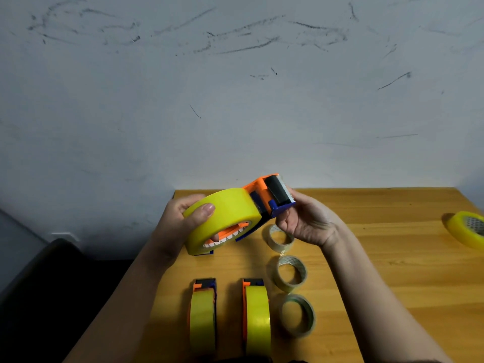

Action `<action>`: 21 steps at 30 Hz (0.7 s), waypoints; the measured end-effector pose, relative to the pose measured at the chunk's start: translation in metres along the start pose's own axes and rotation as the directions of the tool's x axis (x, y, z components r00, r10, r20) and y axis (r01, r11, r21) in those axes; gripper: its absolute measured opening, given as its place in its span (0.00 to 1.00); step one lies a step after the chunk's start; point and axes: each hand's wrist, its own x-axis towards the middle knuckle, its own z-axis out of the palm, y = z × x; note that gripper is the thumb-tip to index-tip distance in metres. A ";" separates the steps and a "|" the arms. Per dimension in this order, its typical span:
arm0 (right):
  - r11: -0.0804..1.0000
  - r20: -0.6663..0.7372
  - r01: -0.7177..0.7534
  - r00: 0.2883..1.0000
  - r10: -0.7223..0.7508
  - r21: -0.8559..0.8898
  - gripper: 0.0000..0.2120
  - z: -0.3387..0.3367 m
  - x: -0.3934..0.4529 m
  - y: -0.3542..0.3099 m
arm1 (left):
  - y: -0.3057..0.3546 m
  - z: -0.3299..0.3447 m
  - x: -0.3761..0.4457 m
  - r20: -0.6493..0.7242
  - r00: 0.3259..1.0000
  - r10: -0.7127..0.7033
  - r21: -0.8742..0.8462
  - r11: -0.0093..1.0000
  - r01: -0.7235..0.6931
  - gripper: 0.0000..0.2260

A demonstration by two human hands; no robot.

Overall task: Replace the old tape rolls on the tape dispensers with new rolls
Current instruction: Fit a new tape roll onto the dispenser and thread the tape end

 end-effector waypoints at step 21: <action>0.990 -0.110 0.135 0.985 -0.130 0.038 0.16 0.018 0.012 0.028 | -0.004 0.013 -0.004 -0.113 0.994 -0.010 -0.058 0.998 0.004 0.18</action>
